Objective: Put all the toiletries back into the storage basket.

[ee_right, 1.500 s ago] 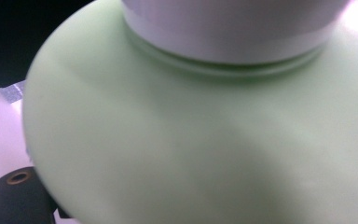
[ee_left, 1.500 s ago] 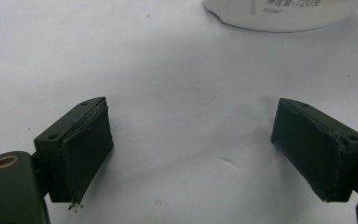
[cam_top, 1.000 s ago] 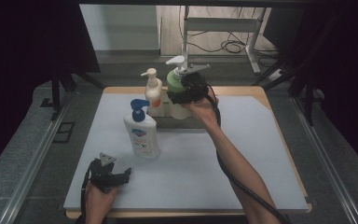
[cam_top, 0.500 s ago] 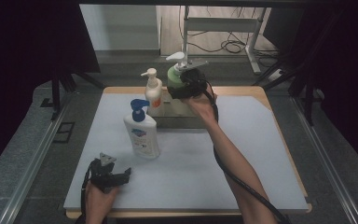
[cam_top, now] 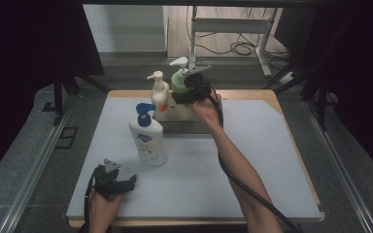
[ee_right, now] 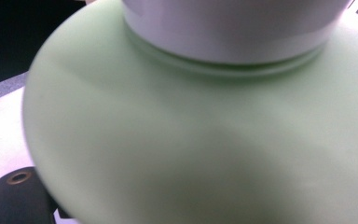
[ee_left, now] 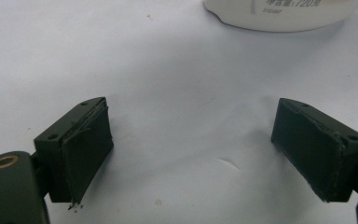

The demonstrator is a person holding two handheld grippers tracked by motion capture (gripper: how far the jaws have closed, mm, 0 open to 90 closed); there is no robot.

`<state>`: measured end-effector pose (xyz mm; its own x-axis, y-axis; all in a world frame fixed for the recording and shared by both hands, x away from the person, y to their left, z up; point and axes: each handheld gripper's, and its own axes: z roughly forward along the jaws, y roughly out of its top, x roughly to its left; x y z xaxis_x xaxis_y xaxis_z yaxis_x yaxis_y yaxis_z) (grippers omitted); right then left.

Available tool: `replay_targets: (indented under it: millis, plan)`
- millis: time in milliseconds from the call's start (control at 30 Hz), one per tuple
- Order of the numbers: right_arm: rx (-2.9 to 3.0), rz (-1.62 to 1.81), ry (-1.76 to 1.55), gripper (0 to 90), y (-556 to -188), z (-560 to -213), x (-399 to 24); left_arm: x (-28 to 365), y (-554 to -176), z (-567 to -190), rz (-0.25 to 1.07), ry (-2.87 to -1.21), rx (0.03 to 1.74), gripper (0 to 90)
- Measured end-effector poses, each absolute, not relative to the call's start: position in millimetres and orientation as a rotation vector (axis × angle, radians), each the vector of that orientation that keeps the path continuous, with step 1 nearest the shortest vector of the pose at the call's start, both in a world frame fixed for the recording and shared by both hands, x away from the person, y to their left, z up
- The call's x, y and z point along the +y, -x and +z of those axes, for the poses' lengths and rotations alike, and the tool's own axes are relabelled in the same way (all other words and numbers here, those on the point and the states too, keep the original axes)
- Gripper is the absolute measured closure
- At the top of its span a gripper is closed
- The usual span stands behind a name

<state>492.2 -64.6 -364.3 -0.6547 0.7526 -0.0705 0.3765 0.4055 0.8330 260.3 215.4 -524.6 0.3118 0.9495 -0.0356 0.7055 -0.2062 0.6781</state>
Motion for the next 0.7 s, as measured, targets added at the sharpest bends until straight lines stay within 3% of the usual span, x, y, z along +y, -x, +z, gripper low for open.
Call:
replay_targets:
  millis: [700]
  plan:
    - [2.304, 1.125, -0.998, 12.3, -495, -394, -64, 215, -260, -525, 0.531, -1.988, 1.46, 11.5]
